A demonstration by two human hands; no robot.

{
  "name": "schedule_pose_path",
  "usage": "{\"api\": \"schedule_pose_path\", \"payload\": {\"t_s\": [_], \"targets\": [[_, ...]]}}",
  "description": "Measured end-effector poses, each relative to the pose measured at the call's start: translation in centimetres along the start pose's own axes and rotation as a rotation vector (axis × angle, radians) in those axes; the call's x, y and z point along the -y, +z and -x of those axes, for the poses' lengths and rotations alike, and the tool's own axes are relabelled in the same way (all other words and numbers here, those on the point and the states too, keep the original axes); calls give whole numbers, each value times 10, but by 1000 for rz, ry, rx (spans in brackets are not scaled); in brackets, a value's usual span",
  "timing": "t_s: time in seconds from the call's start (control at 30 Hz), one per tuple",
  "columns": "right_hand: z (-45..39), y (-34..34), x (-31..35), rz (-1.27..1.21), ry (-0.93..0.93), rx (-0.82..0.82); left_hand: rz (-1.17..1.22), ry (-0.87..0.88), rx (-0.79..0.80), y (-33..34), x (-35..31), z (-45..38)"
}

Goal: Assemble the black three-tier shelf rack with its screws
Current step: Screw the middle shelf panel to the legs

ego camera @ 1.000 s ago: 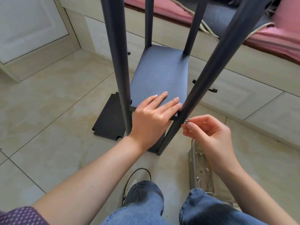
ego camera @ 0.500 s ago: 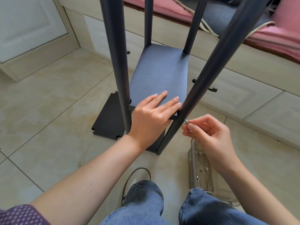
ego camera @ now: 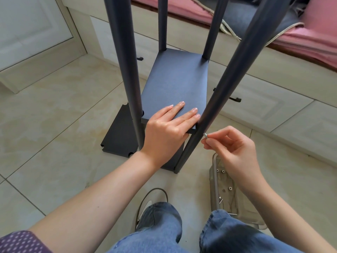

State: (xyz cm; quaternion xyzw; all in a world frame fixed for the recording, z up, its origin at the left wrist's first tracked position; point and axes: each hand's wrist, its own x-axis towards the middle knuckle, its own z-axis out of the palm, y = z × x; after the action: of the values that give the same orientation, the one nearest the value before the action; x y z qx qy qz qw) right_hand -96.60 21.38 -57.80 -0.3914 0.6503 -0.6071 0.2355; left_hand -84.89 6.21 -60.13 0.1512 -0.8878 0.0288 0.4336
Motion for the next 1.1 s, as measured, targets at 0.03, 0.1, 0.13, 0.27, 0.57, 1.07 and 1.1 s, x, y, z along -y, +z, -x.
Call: {"api": "schedule_pose_path", "payload": {"t_s": [0.03,0.1,0.13,0.27,0.57,1.07,1.1], "targets": [[1,1,1,27,-18,-2,1,1,5,0,0,0],[2,2,3,55,-35,-6,2,4,15,0,0,0],[2,2,3,54,-30,-7,3,5,19,0,0,0],[1,2,3,-85,88,-17,9,4,26,-3,-1,-1],[0,5,0,-212,182,-25,160,-127,78,-26,-13,22],[-10,1,4,329,-158,46,-105,-10,57,-14,5,5],[-11,1,4,451,-245,49,-107,-7,54,-14,6,5]]}}
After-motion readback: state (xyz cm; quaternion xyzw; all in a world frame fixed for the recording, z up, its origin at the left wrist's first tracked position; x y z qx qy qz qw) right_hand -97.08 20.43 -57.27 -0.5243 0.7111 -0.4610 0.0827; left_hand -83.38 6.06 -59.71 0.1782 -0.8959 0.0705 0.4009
